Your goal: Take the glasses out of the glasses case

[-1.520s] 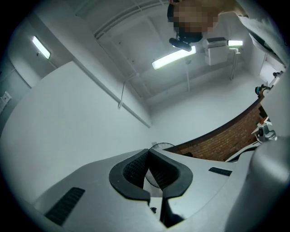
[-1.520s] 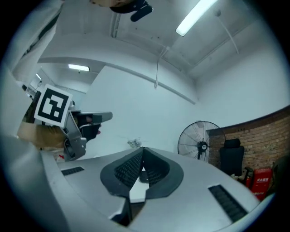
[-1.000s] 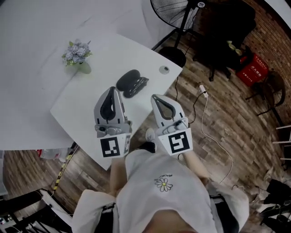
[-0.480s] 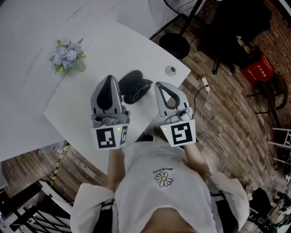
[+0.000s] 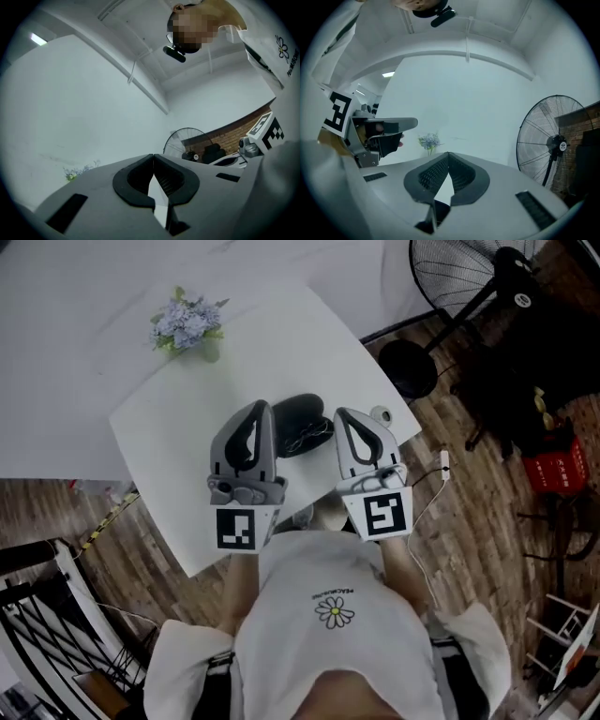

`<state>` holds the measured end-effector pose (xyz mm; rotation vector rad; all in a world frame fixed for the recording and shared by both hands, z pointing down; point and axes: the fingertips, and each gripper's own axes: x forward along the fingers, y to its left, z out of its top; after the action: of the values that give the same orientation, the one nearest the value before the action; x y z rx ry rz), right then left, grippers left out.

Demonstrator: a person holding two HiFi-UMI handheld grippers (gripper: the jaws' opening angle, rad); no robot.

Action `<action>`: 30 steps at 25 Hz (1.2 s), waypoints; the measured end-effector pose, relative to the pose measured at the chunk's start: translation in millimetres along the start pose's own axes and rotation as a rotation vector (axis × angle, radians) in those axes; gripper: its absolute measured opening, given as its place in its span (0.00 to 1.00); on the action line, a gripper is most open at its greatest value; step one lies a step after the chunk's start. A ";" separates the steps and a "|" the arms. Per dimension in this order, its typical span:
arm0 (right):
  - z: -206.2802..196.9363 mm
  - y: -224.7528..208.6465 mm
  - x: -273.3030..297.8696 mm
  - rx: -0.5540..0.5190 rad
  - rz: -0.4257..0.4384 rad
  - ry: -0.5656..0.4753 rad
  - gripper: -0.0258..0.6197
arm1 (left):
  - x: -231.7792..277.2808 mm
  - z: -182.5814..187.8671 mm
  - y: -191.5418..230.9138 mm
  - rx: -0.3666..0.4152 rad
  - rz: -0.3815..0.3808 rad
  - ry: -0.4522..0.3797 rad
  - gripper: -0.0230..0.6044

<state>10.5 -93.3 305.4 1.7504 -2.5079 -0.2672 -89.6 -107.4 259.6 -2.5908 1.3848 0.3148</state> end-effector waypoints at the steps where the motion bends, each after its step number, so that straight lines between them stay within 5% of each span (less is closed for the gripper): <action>1: -0.4 -1.6 3.2 0.001 0.030 -0.002 0.05 | 0.2 1.3 -2.0 0.005 0.023 0.001 0.06; 9: 13.9 -12.3 21.4 0.011 0.278 -0.070 0.05 | 8.3 17.2 -16.9 0.144 0.184 0.008 0.06; 13: 24.9 -18.6 26.6 0.016 0.339 -0.134 0.05 | 10.9 27.5 -12.1 0.144 0.288 -0.041 0.06; 21: 23.3 -24.7 32.6 0.034 0.404 -0.151 0.05 | 6.5 20.0 -6.0 0.169 0.377 -0.014 0.06; 30: 15.7 -19.6 40.1 0.036 0.407 -0.128 0.05 | 8.5 4.0 2.7 0.140 0.368 0.052 0.06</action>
<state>12.2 -135.8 284.8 1.2235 -2.8976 -0.3146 -87.6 -114.6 253.3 -2.2402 1.8305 0.1927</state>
